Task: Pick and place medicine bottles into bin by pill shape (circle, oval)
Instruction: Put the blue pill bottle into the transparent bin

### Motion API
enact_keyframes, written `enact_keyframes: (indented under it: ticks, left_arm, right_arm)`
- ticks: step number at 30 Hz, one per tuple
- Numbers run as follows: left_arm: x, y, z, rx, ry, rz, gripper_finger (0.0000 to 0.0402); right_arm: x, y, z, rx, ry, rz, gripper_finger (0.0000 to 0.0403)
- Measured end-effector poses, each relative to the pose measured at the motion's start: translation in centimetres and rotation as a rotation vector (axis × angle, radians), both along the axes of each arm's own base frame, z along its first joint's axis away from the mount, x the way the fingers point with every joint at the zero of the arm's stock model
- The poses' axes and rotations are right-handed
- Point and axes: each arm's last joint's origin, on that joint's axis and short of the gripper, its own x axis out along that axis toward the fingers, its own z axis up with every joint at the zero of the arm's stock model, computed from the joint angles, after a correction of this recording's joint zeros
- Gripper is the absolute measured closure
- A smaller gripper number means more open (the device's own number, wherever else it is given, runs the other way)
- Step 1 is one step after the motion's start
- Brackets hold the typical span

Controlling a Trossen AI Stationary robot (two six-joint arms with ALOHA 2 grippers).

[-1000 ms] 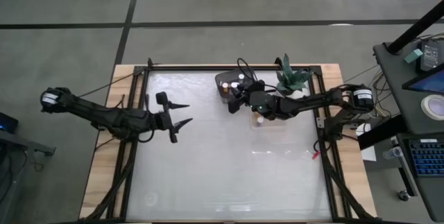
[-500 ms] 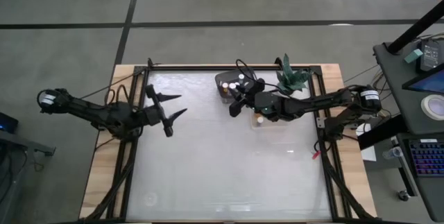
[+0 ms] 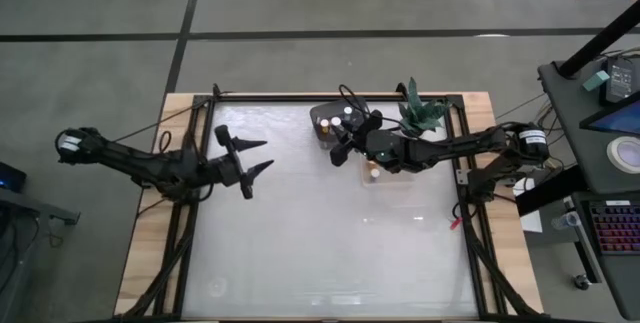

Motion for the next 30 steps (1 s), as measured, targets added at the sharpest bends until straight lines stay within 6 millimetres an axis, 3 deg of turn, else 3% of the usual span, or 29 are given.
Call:
enact_keyframes:
  ticks: [5,15,21,30]
  left_arm:
    - [0.5,0.2,-0.4,0.016,0.026,0.008,0.0175]
    - [1.9,2.5,-1.4,0.018,0.094,0.151,0.0175]
    - [1.5,2.9,-1.7,0.003,0.129,0.17,0.0175]
    - [0.4,2.2,-1.0,-0.048,0.082,-0.123,0.0175]
  right_arm:
    - [-0.1,0.0,-0.3,0.002,0.028,0.0,0.0298]
    - [-0.1,0.0,-0.6,0.011,0.047,-0.002,0.0298]
    - [-0.2,0.0,-1.1,0.036,0.085,-0.007,0.0298]
    - [-0.2,0.0,-1.4,0.066,0.078,-0.017,0.0298]
